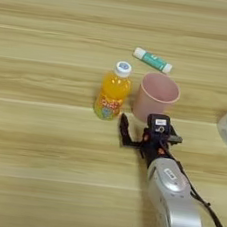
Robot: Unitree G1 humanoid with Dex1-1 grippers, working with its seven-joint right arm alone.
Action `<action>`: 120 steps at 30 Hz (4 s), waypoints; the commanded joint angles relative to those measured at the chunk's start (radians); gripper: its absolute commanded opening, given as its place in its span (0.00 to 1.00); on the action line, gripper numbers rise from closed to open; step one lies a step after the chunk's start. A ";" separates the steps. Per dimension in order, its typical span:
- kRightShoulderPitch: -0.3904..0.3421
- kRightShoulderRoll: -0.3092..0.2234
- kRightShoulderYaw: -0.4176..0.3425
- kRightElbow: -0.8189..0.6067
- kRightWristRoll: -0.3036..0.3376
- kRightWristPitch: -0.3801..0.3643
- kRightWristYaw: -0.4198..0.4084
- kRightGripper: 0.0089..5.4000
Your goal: Move the objects on the table
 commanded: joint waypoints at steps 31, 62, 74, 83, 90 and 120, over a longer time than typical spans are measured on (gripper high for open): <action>0.118 -0.153 -0.238 -0.325 -0.018 0.176 -0.007 0.99; -0.095 -0.414 -0.395 -0.073 -0.023 0.111 0.175 0.99; -0.228 -0.582 -0.500 0.043 0.241 0.404 0.452 0.99; -0.292 -0.649 -0.473 0.125 0.286 0.555 0.530 0.99; -0.332 -0.681 -0.400 0.211 0.250 0.538 0.556 0.99; -0.446 -0.602 -0.263 0.207 0.269 0.557 0.624 0.99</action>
